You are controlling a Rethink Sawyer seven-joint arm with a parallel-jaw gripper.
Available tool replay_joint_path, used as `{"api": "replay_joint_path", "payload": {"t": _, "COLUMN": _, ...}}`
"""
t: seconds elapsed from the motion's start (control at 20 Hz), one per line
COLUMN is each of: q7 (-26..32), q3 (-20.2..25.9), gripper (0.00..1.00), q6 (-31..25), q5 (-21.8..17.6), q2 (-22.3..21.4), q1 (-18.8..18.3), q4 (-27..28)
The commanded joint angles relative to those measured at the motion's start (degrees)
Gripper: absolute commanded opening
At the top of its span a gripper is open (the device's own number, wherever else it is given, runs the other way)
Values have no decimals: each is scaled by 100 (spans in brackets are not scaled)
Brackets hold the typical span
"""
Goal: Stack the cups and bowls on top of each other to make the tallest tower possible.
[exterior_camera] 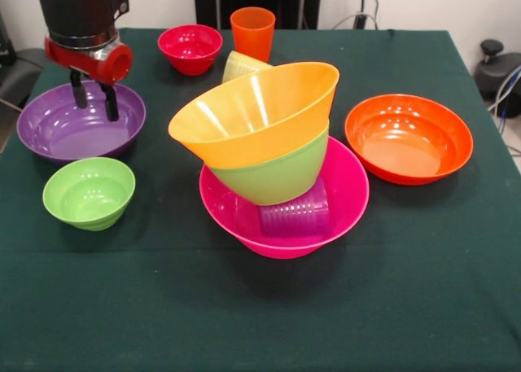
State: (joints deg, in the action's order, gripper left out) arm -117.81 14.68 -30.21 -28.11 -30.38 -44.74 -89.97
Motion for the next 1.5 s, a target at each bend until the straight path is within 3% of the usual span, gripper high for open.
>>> {"api": "replay_joint_path", "payload": {"t": 0.05, "q7": -162, "q3": 173, "gripper": 100, "q6": -446, "q5": 219, "q2": 26, "q1": 392, "q4": -168}}
{"api": "replay_joint_path", "payload": {"t": 0.7, "q7": -192, "q3": 27, "gripper": 100, "q6": -451, "q5": 457, "q2": 289, "q1": 665, "q4": 192}}
{"api": "replay_joint_path", "payload": {"t": 0.95, "q7": 28, "q3": 20, "gripper": 100, "q6": -323, "q5": 381, "q2": 710, "q1": 556, "q4": 421}}
{"api": "replay_joint_path", "payload": {"t": 1.25, "q7": -117, "q3": -61, "gripper": 100, "q6": 144, "q5": 279, "q2": 1228, "q1": 594, "q4": 715}}
{"api": "replay_joint_path", "payload": {"t": 1.5, "q7": -241, "q3": -228, "gripper": 100, "q6": 108, "q5": 289, "q2": 1359, "q1": 661, "q4": 891}}
